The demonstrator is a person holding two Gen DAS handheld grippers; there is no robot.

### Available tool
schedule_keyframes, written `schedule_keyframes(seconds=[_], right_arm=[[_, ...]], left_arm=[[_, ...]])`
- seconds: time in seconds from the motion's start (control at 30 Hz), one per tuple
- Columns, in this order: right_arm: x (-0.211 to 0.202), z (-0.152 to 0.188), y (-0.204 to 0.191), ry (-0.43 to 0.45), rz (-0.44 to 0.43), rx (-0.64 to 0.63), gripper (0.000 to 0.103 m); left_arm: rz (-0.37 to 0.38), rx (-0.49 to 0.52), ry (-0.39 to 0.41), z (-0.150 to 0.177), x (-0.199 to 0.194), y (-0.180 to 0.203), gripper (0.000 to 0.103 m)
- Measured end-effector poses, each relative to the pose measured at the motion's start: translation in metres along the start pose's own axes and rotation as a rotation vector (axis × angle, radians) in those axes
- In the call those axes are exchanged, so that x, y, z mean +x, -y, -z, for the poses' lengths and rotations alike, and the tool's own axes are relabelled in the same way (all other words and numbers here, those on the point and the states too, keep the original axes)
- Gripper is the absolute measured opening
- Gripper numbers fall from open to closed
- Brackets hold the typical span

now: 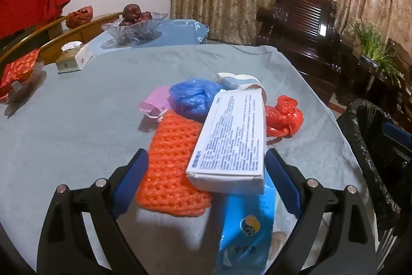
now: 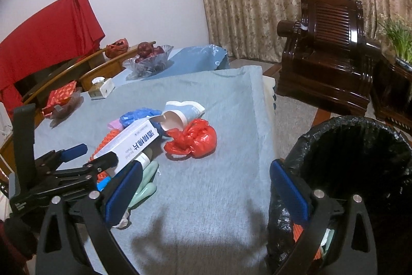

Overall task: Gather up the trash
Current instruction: 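Return both grippers to the pile on the table, then grasp the white box with the left gripper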

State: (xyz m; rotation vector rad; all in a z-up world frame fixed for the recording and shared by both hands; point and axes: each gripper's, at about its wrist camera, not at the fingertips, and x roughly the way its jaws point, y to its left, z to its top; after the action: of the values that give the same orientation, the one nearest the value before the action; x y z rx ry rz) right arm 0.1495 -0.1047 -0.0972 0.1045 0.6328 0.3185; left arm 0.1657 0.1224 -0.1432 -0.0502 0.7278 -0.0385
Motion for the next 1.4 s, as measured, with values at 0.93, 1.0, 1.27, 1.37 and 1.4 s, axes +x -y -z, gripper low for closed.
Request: schedule_keyframes(seconds=[0.93,1.0,1.27,1.37,1.4], right_arm=[[0.001,-0.004,-0.002,0.002,-0.008,-0.009,0.097],[0.001,-0.004,-0.003,0.000,-0.009,-0.015,0.097],[0.004,-0.003,-0.003,-0.008,-0.004,-0.013,0.097],[0.005,-0.002,-0.002,-0.010,-0.003,-0.010,0.097],[0.005,-0.002,-0.002,-0.011,-0.003,-0.010,0.097]], left_arm=[[0.059,0.005,-0.032,0.008,-0.016,0.008,0.062],[0.063,0.004,-0.034,0.006,-0.014,0.009,0.068],[0.063,0.003,-0.039,-0.003,0.000,0.012,0.073],[0.071,-0.022,-0.059,-0.002,0.006,0.010,0.061],[0.072,-0.028,-0.059,-0.002,0.006,0.010,0.060]])
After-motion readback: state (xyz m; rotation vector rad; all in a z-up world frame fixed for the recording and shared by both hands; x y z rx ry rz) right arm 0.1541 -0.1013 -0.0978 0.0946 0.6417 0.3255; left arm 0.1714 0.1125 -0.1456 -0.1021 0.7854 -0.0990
